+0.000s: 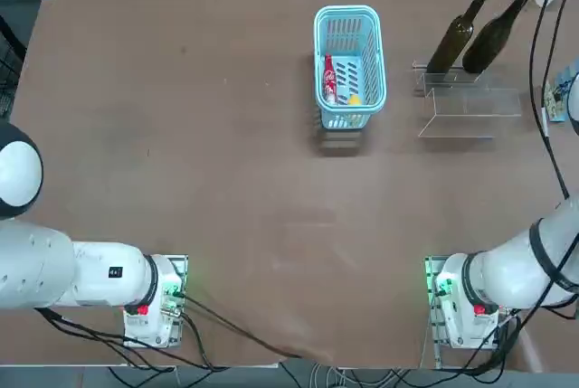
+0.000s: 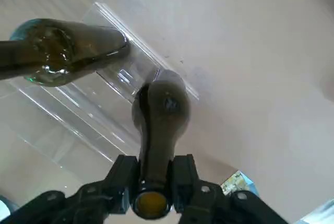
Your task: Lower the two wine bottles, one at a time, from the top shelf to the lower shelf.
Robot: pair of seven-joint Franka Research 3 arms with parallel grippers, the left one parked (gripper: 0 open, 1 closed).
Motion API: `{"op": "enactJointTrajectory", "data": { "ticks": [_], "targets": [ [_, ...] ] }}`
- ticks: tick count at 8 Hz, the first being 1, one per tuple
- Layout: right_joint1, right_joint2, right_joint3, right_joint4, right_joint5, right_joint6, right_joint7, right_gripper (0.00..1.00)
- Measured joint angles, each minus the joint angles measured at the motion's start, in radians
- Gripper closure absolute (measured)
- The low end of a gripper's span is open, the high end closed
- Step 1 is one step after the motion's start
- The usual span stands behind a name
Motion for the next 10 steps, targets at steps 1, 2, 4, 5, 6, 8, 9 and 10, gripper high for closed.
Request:
{"op": "enactJointTrajectory", "data": {
  "ticks": [1,2,4,5,6,8,9,10],
  "targets": [
    [0.000,0.004,0.000,0.000,0.000,0.000,0.008,0.60],
    [0.000,0.006,0.000,0.000,0.000,0.000,0.011,0.60],
    [0.000,0.012,0.000,-0.001,0.000,-0.001,0.011,0.60],
    [0.000,0.017,0.000,-0.002,0.000,-0.001,0.012,0.60],
    [0.000,0.021,0.000,-0.006,0.000,-0.001,0.012,0.60],
    [0.000,0.029,-0.002,-0.010,0.000,-0.001,0.013,0.60],
    [0.001,0.029,-0.002,-0.009,0.000,-0.001,0.014,0.60],
    [0.001,0.029,-0.003,-0.009,0.000,-0.001,0.014,0.60]
  ]
}}
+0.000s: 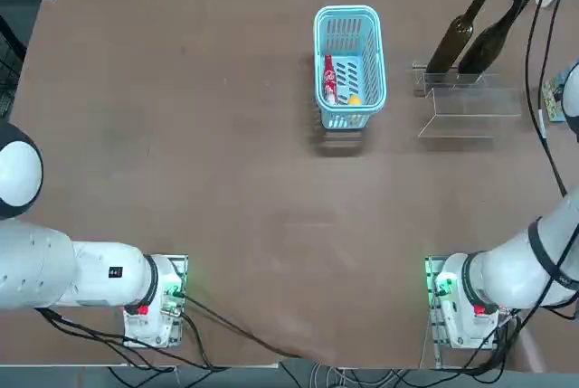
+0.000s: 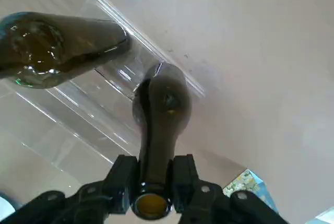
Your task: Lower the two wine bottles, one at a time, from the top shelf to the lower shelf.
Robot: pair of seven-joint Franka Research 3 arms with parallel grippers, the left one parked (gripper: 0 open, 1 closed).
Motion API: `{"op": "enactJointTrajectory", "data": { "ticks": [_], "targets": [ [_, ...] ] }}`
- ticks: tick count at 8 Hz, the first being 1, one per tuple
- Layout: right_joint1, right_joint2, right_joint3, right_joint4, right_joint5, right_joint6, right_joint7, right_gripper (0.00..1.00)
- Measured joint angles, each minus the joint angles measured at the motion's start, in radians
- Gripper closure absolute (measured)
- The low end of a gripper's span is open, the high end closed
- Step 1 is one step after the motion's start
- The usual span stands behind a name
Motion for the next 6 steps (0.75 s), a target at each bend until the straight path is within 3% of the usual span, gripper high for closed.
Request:
{"op": "enactJointTrajectory", "data": {
  "ticks": [1,3,5,6],
  "targets": [
    [0.000,0.000,0.000,0.000,0.000,0.000,0.000,0.59],
    [0.001,-0.001,0.000,0.000,0.000,-0.006,0.000,0.45],
    [0.004,-0.005,0.000,0.005,0.000,-0.006,0.000,0.12],
    [0.005,-0.012,0.000,0.015,0.000,-0.006,0.000,0.01]
  ]
}}
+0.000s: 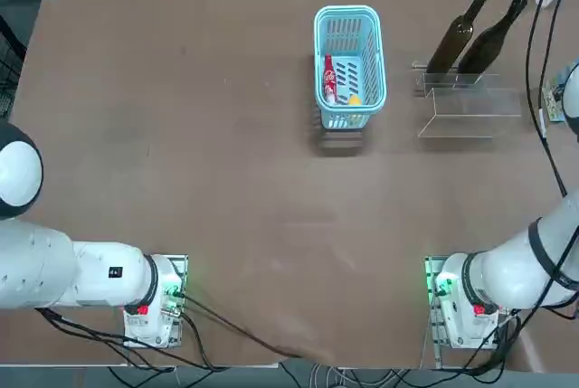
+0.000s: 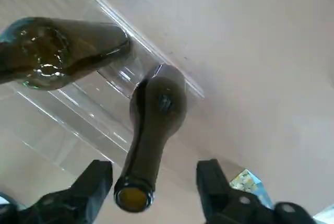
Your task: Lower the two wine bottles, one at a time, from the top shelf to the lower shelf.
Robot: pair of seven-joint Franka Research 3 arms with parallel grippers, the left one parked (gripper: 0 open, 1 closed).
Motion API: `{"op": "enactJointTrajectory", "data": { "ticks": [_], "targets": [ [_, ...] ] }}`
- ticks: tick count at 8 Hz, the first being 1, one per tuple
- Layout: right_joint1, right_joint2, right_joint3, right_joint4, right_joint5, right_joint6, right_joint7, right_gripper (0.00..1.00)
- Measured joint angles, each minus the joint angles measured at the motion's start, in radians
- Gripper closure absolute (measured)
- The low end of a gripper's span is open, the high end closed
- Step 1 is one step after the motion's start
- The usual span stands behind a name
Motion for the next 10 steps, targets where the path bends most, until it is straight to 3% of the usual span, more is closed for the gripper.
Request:
{"op": "enactJointTrajectory", "data": {
  "ticks": [3,5,10],
  "targets": [
    [0.008,-0.053,0.000,0.065,0.006,-0.047,0.000,0.00],
    [0.008,-0.097,0.020,0.142,0.011,-0.080,0.005,0.00],
    [0.004,-0.248,0.118,0.163,0.023,-0.192,0.419,0.00]
  ]
}}
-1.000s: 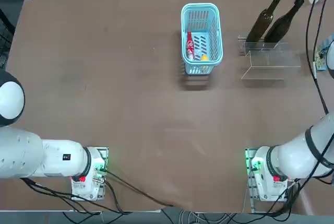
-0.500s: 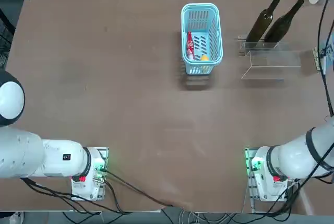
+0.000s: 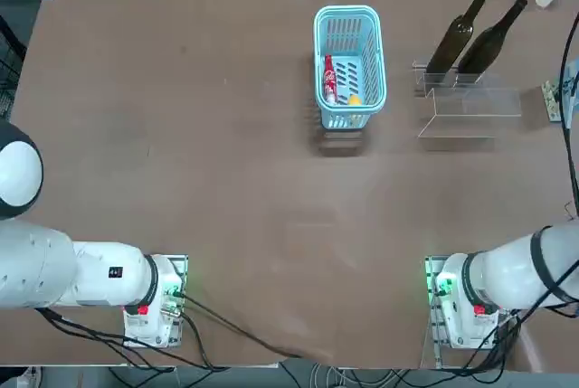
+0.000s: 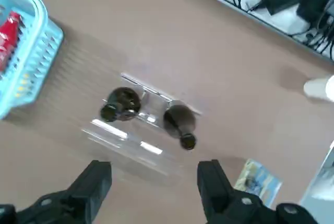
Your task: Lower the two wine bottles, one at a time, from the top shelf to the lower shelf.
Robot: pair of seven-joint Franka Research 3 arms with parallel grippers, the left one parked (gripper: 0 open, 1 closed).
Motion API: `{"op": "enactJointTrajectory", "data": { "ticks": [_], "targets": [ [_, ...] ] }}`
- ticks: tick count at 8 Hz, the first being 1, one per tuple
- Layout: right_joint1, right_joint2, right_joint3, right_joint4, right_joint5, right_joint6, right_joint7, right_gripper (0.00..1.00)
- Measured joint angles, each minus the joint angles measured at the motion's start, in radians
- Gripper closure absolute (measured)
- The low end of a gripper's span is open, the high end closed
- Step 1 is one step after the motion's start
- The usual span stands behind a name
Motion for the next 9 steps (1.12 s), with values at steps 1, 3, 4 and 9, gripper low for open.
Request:
{"op": "enactJointTrajectory", "data": {
  "ticks": [1,3,4,9],
  "targets": [
    [0.000,-0.018,0.023,-0.004,0.000,-0.030,0.095,0.00],
    [0.000,-0.050,0.050,-0.037,0.009,-0.077,0.250,0.00],
    [0.000,-0.066,0.055,-0.073,0.012,-0.078,0.297,0.00],
    [0.000,-0.169,0.069,-0.322,0.014,0.070,0.409,0.00]
  ]
}}
